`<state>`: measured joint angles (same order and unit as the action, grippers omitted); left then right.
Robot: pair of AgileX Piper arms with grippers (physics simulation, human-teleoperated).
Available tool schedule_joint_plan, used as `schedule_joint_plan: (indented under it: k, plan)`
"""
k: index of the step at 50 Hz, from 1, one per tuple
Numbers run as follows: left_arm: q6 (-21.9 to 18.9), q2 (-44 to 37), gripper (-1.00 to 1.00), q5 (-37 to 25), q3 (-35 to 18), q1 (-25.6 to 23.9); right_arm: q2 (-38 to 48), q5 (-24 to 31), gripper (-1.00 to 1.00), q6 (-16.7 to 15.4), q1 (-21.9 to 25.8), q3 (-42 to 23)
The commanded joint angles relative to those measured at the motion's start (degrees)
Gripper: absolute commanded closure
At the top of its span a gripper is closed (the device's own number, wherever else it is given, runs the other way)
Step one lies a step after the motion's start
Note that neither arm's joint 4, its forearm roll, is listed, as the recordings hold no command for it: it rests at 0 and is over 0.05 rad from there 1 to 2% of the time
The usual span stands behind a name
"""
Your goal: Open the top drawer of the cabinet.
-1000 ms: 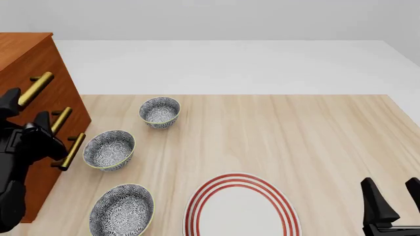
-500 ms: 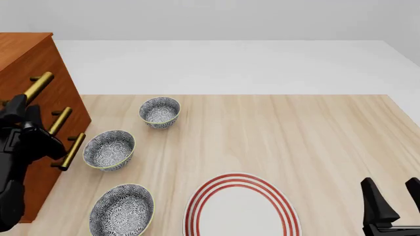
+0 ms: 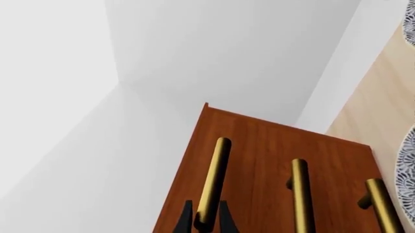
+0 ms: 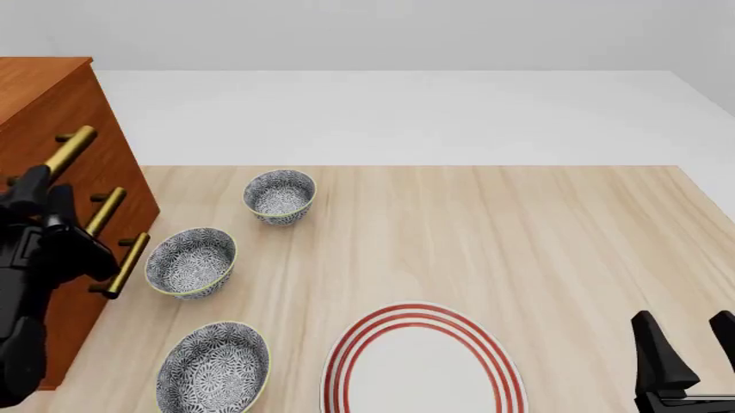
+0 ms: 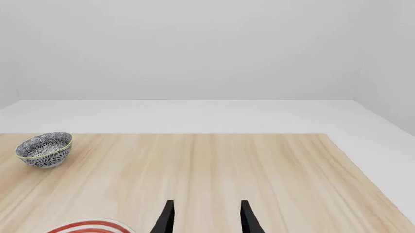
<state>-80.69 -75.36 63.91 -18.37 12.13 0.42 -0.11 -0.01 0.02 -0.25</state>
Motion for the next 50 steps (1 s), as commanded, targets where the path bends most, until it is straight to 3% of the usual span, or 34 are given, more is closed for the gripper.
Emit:
schedule_joint_plan:
  k: [1, 50]
  plan:
    - [-0.97, -0.07, 1.00, -2.02, 0.79, -1.25, 0.00, 0.00, -1.00, -0.01, -0.01, 0.00]
    - [-3.03, 5.23, 1.00, -4.18, 4.67, -5.80, -0.01, 0.00, -1.00, 0.00, 0.00, 0.00]
